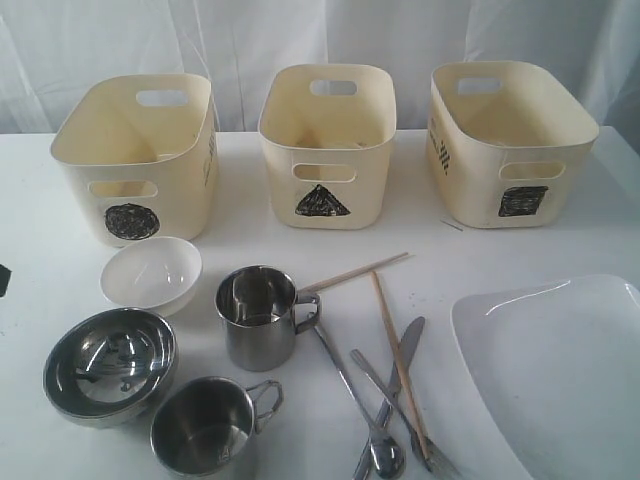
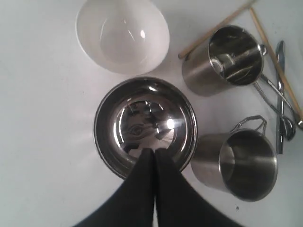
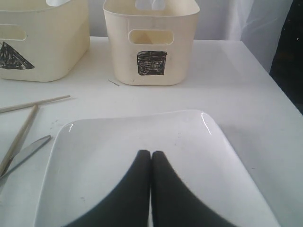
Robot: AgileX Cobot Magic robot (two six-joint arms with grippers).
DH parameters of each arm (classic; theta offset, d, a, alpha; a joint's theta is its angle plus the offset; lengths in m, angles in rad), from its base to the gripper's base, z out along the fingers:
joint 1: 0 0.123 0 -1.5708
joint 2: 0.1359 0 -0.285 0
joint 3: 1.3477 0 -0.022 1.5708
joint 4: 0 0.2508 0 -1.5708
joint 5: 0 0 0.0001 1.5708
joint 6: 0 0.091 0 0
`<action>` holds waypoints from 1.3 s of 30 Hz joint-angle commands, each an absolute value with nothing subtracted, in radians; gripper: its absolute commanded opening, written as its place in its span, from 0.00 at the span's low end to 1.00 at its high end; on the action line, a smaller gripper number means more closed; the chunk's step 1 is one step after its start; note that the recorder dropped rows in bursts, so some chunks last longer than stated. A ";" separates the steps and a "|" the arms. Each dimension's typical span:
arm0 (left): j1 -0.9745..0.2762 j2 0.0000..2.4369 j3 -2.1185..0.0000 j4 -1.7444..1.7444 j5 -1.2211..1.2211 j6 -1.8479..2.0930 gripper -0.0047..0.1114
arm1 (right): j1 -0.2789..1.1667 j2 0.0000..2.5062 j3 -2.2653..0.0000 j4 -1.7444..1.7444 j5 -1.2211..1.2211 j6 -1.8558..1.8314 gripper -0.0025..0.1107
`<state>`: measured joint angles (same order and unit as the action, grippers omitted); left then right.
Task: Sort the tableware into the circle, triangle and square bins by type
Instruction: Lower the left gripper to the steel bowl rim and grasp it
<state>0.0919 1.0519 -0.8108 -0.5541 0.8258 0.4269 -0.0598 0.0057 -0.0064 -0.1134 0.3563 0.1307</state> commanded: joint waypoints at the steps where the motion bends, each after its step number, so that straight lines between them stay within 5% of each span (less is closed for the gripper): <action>1: 0.086 1.116 -0.821 -0.560 0.842 0.450 0.04 | -0.058 0.000 0.000 -0.117 0.344 0.134 0.02; 21: -0.073 1.361 -0.821 -0.558 0.856 0.565 0.04 | -0.058 0.000 0.000 -0.117 0.344 0.134 0.02; 31: -0.071 1.361 -0.822 -0.503 0.845 0.497 0.45 | -0.058 0.000 0.000 -0.117 0.344 0.134 0.02; 39: -0.071 1.361 -0.833 -0.338 0.802 0.361 0.48 | -0.058 0.000 0.000 -0.117 0.344 0.134 0.02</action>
<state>-0.0668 1.3642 -0.8211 -0.3704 0.7933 0.4030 -0.0598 0.0057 -0.0064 -0.1134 0.3563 0.1307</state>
